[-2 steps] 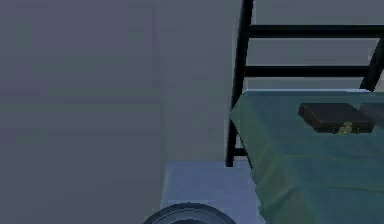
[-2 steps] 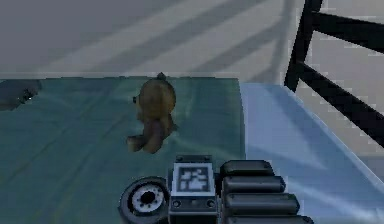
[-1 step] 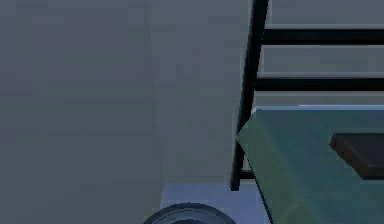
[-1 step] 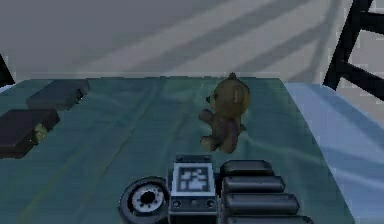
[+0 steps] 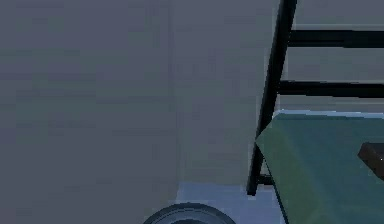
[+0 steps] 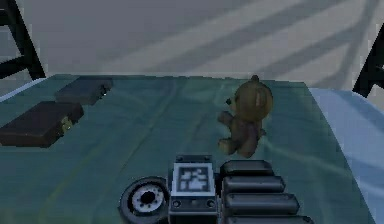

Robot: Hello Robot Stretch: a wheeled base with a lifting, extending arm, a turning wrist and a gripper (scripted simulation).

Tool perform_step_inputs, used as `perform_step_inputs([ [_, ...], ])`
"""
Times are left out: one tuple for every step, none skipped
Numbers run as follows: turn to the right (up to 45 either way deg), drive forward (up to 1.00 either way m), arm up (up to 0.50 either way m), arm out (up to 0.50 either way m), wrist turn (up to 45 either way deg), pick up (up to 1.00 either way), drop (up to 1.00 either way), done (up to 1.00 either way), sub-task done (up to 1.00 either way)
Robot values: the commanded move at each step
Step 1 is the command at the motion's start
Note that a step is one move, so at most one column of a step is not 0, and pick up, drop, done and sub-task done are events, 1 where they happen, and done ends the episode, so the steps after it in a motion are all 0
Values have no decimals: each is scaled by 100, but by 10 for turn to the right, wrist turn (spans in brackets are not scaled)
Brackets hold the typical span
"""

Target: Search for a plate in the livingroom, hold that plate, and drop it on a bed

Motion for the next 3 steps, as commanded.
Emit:
perform_step_inputs([
  [0,0,0,48,0,0,0,0,0],
  [0,0,0,0,450,0,0,0,0],
  [0,0,0,0,450,0,0,0,0],
])
